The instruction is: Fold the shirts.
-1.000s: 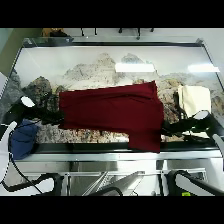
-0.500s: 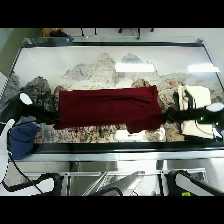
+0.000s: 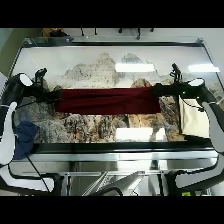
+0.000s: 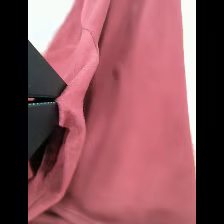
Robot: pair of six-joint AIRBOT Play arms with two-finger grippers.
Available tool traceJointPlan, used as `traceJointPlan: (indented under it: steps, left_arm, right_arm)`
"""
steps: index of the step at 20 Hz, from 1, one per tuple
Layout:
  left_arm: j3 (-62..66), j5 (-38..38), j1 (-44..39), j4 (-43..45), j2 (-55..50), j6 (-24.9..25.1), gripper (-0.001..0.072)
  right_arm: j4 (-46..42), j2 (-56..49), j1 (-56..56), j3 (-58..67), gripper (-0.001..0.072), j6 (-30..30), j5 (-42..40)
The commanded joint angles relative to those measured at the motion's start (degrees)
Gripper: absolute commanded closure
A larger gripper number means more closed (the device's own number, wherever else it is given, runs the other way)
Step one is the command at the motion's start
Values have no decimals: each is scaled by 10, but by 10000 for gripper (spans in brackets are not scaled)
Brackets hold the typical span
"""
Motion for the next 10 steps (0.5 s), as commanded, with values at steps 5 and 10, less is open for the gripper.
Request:
traceJointPlan:
  steps: [5,10]
  left_arm:
    - [149,2,-8,43,-168,-7,691]
    - [261,-24,-9,41,-186,-19,30]
  right_arm:
    - [6,-98,11,33,516,-53,-59]
    - [-61,-76,-38,77,25,-15,-42]
